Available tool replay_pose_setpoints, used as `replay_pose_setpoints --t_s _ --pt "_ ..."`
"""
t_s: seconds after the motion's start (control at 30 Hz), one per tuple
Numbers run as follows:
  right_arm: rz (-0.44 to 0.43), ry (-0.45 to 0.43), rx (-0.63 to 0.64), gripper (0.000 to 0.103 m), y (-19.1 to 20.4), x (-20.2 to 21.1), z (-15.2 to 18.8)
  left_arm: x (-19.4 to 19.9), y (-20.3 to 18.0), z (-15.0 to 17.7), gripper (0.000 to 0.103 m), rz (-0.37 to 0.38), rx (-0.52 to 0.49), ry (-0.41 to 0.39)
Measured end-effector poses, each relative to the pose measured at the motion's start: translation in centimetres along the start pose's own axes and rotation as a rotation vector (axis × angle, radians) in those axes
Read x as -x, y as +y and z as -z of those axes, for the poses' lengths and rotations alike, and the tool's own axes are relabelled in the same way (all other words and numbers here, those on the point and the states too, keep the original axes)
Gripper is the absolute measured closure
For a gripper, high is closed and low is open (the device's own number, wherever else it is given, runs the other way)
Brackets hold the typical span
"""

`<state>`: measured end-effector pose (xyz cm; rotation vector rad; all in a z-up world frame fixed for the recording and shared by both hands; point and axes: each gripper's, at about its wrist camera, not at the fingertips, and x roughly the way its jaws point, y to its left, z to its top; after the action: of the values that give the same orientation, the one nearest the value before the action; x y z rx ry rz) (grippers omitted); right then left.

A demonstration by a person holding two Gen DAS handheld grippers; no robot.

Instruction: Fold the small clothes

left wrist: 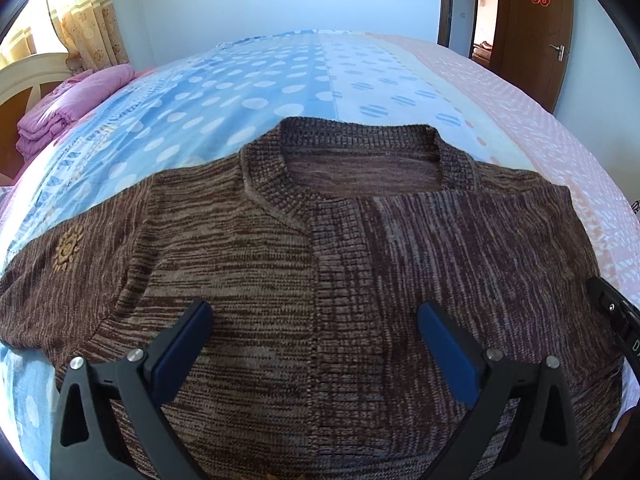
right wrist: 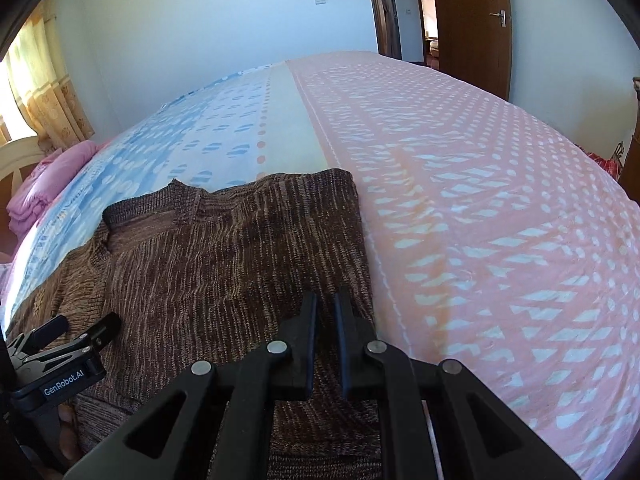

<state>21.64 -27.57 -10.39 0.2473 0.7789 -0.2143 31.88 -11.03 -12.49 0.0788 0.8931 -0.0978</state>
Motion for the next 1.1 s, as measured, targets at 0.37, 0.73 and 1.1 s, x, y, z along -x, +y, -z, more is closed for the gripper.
replay_pose_setpoints --t_s 0.37,0.73,1.1 --pt "0.059 -0.014 0.050 0.094 1.1 0.0 0.1 4.1 9.6 2.1 0.000 -0.015 0.196 -0.030" --pt "0.071 -0.015 0.059 0.094 1.2 0.1 0.1 7.6 31.5 6.0 0.000 -0.164 0.708 -0.096" --pt "0.084 -0.014 0.070 0.093 1.6 -0.2 0.0 3.9 35.3 6.2 0.005 -0.110 0.896 -0.079"
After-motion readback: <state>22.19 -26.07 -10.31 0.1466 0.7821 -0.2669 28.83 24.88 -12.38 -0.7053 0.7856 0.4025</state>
